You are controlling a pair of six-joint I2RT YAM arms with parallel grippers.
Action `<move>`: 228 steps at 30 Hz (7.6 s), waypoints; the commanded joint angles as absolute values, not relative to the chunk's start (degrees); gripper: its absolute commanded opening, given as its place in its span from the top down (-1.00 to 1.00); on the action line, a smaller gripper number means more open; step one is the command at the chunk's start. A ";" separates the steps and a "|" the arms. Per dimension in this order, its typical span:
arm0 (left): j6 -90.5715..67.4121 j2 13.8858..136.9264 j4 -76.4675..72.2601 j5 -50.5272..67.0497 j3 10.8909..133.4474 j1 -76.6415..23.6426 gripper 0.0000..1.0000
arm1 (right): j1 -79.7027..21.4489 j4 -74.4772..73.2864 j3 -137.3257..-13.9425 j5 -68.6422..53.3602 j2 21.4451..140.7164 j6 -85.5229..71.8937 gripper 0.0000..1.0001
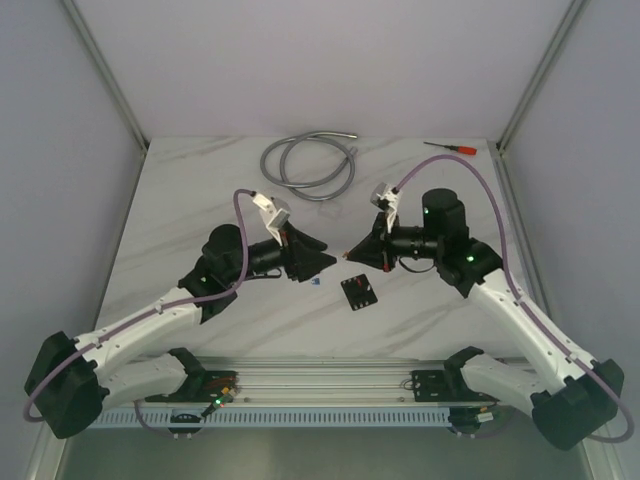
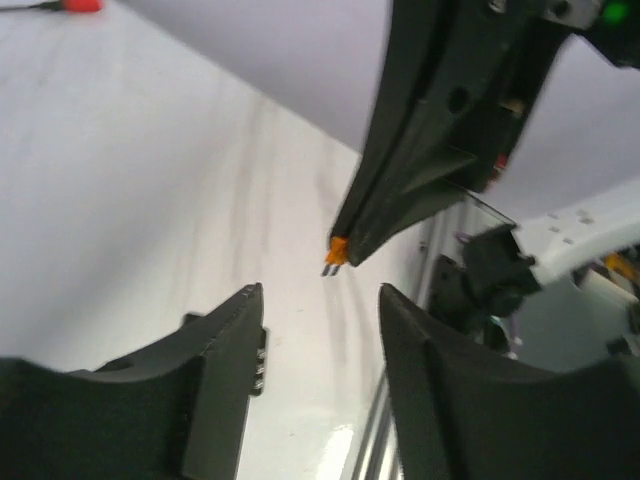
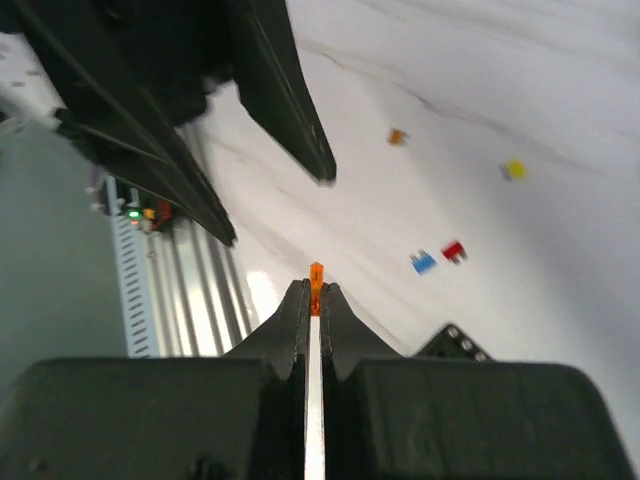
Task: Snap on the fuse box
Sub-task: Pick up the fuse from the center of the board, then install the fuse at the fuse box base.
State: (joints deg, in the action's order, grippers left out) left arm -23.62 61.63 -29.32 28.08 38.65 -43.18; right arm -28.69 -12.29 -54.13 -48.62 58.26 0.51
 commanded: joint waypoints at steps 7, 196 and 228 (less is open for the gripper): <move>-34.16 58.76 -21.63 7.23 31.96 -36.41 -0.76 | -35.43 -17.12 -48.46 -16.56 64.47 -3.10 1.00; -44.22 61.70 -5.27 -4.50 30.85 -28.84 -1.00 | -47.28 -16.77 -51.72 21.30 87.84 -31.48 0.60; -44.15 60.87 -5.18 -4.52 30.45 -28.74 -1.00 | -46.43 -22.59 -55.06 22.71 87.83 -31.55 0.64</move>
